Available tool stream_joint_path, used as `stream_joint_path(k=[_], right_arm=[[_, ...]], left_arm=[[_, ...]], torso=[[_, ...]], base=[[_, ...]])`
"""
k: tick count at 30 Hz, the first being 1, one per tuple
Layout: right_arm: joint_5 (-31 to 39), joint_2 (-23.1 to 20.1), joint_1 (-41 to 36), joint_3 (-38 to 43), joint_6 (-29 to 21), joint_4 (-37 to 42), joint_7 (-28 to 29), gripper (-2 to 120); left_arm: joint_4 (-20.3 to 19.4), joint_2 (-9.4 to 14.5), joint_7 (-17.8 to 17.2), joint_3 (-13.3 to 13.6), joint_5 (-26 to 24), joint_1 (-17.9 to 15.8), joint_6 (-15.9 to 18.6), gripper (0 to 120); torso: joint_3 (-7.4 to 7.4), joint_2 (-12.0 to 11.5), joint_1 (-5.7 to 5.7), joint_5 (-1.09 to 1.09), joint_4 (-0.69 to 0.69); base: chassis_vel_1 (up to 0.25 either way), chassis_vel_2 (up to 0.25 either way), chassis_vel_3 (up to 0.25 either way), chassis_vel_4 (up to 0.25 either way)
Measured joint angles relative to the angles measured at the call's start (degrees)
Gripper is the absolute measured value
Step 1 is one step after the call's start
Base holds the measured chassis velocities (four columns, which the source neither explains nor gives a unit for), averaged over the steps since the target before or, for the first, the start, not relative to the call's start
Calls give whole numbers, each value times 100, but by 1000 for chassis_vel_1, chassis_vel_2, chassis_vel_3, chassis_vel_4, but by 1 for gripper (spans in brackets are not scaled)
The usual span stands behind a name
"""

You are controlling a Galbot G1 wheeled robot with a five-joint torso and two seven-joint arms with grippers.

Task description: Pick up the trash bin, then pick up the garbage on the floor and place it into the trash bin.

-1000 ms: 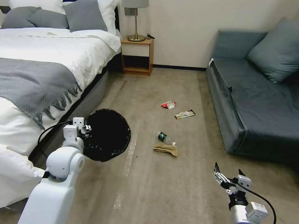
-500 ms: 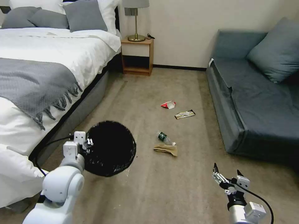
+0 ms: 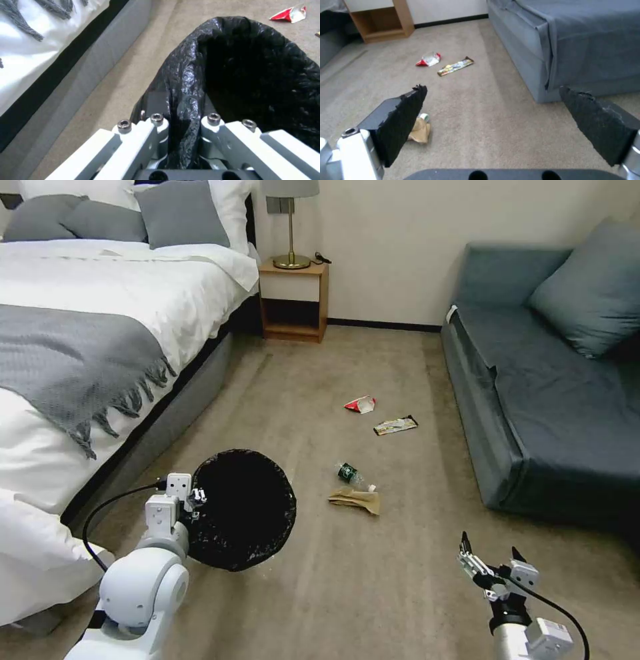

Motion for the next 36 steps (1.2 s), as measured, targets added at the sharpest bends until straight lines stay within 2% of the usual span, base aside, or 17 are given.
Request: stream_joint_path(k=[23,36], right_arm=[[-15,0,-17,33,72,4,-56,100],[-13,0,-73,57,190,-48,-56,100]], left_arm=[[73,61,100,24,-2,-124,-39,6],[79,52,126,55,34,-72,-88,6]], torso=[[0,0,0,0,0],[1,0,0,0,0]], base=[[0,0,0,0],[-57,54,55,-57]])
